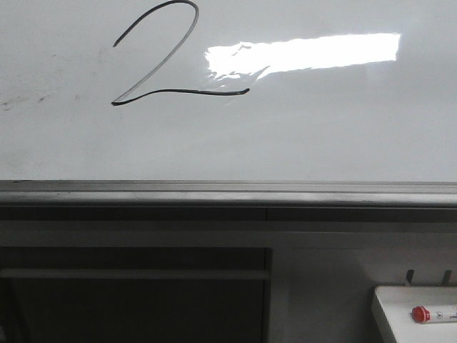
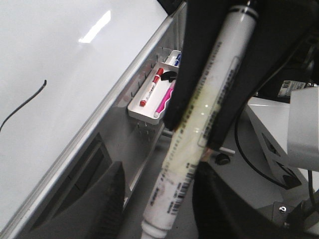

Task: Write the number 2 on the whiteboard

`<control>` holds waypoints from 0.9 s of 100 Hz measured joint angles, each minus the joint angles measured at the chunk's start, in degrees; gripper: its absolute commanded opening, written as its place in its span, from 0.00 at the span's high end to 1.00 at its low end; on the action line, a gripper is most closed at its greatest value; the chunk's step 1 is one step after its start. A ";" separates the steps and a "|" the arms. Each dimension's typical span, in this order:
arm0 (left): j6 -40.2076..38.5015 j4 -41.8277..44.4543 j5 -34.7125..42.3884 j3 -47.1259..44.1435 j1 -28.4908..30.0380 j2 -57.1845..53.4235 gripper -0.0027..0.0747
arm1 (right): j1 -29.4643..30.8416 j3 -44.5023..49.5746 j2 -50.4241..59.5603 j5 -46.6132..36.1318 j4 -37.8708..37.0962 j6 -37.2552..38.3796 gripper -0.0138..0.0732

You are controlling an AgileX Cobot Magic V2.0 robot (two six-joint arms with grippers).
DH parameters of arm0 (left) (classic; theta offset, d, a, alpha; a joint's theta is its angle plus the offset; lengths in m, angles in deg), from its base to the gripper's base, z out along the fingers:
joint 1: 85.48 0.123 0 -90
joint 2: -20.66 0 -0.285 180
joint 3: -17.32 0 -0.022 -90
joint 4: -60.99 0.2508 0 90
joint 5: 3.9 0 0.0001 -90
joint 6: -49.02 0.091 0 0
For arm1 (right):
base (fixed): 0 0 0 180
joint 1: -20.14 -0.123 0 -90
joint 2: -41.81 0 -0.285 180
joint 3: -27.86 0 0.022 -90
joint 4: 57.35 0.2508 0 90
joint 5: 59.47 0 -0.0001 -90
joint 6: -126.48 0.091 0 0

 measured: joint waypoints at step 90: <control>2.39 -0.15 -0.38 0.09 -0.11 1.90 0.99 | 0.00 -0.21 0.00 -1.65 -0.18 0.00 0.33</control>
